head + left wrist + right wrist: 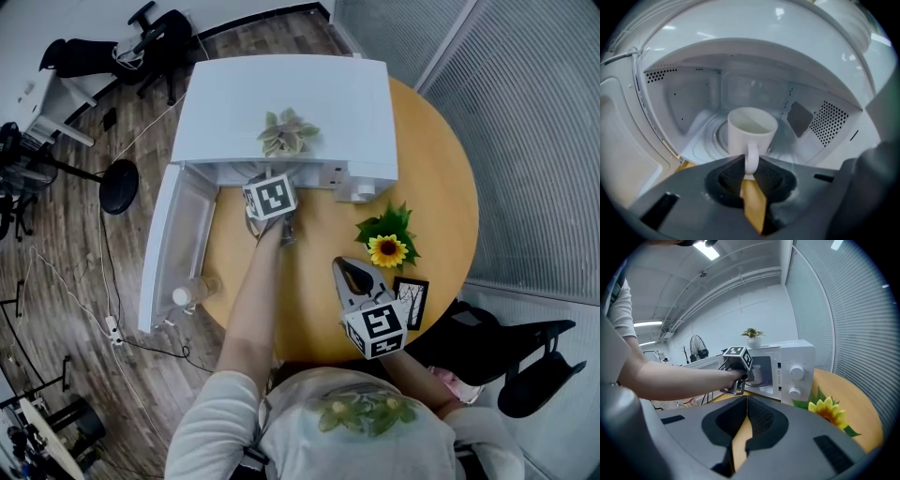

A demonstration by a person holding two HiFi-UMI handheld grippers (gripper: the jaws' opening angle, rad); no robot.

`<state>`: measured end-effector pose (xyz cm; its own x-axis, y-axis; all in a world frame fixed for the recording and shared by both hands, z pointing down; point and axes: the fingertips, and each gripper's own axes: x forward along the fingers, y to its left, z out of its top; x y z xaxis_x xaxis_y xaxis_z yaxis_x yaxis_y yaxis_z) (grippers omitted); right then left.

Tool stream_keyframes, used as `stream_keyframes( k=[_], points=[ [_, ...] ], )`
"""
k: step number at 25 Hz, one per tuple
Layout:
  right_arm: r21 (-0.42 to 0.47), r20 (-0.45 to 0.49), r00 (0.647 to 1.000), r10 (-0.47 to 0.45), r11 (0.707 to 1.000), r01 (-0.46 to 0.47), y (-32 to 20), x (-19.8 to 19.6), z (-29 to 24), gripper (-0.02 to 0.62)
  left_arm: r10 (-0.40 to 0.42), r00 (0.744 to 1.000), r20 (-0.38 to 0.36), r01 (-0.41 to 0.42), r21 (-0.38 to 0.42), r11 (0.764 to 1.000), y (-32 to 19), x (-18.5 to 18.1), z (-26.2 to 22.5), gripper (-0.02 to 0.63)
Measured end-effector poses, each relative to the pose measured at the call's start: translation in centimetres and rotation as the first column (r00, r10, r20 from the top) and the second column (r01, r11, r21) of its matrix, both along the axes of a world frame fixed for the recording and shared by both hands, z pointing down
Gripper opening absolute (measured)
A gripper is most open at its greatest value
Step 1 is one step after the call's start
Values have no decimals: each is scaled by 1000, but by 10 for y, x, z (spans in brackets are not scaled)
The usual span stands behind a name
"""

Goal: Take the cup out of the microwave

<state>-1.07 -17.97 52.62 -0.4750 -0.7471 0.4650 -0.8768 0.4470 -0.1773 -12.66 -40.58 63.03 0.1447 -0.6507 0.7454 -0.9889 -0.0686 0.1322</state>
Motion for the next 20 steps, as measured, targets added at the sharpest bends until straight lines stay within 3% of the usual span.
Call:
stream_keyframes(
  k=[9,20],
  points=[
    [3,0,1000,-7,1000,7,2,-1,-2,17,44,999,27,-46,61,997,9,-2,-4,51],
    [14,1,1000,-10,1000,10,6,0,-5,18,37,999,20,-40,149,988,24,-8,-22,49]
  ],
)
